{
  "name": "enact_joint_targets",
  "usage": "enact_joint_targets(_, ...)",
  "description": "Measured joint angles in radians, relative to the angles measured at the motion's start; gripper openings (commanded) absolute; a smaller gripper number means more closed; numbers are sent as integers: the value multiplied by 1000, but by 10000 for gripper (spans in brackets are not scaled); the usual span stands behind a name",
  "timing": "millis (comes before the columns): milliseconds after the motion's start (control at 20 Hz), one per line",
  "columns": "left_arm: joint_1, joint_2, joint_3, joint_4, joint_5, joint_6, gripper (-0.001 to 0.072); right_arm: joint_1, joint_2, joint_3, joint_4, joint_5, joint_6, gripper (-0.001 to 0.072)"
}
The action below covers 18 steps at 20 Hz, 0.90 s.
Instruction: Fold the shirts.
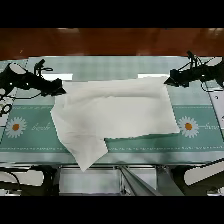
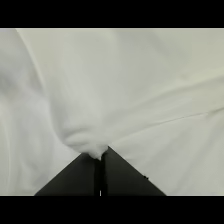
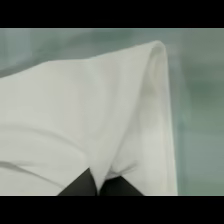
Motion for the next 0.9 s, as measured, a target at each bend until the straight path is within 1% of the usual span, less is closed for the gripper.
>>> enact_joint_targets(150, 0, 0, -31, 26, -43, 1, 17, 0, 0, 0, -44, 29, 28, 26)
enact_joint_targets(400, 0, 1, -57, 40, -71, 11, 18, 0, 0, 0, -74, 58, 46, 29)
enact_joint_targets(450, 0, 1, -59, 42, -71, 12, 60, 0, 0, 0, -76, 60, 46, 148)
enact_joint_targets(500, 0, 1, -60, 44, -72, 12, 330, 1, 0, 0, -78, 61, 51, 367)
enact_joint_targets(550, 0, 1, -61, 48, -74, 11, 505, 1, 0, 0, -81, 61, 57, 403)
enact_joint_targets(700, 3, 2, -49, 48, -109, -18, 511, -6, 4, 0, -84, 70, 94, 403)
enact_joint_targets(900, 36, 74, -33, 48, -183, -42, 511, -77, 71, -5, -87, 149, 164, 404)
